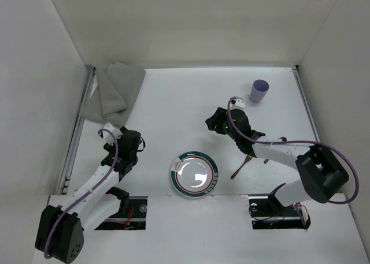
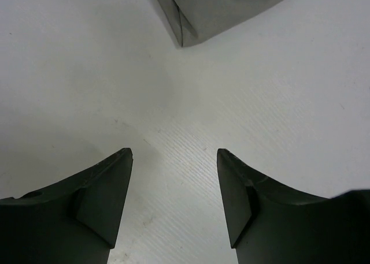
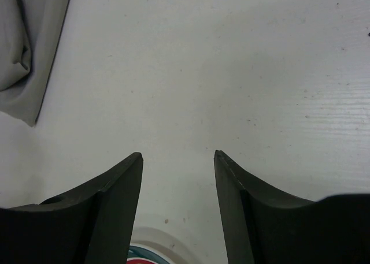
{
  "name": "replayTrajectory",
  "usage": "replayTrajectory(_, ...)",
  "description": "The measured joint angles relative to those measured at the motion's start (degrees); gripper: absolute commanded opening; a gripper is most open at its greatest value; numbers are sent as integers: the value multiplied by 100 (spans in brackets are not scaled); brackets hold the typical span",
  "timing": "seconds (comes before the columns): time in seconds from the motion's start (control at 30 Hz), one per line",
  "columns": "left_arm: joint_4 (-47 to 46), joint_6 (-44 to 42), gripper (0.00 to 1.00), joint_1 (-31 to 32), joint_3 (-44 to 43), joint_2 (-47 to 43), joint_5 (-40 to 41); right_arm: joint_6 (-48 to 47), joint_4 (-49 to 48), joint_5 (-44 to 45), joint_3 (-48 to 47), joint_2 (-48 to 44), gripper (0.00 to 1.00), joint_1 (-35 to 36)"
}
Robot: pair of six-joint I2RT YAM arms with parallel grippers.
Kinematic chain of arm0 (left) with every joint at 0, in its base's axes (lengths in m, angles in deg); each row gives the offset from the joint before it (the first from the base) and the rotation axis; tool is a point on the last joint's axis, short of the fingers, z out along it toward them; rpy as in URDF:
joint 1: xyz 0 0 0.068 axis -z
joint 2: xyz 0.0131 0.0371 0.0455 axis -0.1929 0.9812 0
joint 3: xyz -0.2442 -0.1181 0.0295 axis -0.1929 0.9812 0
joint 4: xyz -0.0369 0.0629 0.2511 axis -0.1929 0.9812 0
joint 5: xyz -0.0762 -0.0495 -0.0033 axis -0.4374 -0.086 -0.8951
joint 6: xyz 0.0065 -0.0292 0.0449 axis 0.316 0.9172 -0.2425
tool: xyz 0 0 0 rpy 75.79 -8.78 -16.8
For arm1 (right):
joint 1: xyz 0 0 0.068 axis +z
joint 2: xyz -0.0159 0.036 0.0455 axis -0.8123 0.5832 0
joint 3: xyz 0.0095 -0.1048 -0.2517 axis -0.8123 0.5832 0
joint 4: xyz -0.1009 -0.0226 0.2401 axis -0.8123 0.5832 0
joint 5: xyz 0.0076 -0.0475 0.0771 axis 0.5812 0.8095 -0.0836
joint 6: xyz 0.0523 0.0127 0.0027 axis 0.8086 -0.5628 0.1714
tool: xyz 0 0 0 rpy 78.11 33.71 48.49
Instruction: Set the dinner table for one person
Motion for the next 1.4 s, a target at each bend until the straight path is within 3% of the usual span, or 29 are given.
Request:
replayTrajectory(0.3, -444, 2, 58, 140, 63, 28, -44, 0, 0, 0, 0, 20, 58, -33)
replayTrajectory(0.37, -518, 17, 58, 94, 111, 2, -61, -7, 0, 0, 0, 20, 47, -39)
replayTrajectory(0.47, -608, 44, 58, -70, 114, 44, -85, -17, 0, -17, 0, 24, 21, -39)
replayTrajectory(0.57, -776, 157, 59, -321, 111, 188, -111, 13, 2, -74, 0, 42, 13, -39)
replayTrajectory(0.73, -981, 297, 60, -704, -186, 640, -308, 15, 4, -136, -4, 127, 18, -39)
replayTrajectory(0.97, -1309, -39, 63, -1362, -1064, 1154, -264, 15, 0, -164, -4, 127, 46, -57)
replayTrajectory(1.4, -1768, 149, 64, -2492, -1655, 2500, -1058, -81, 4, -313, -63, 302, 53, -28)
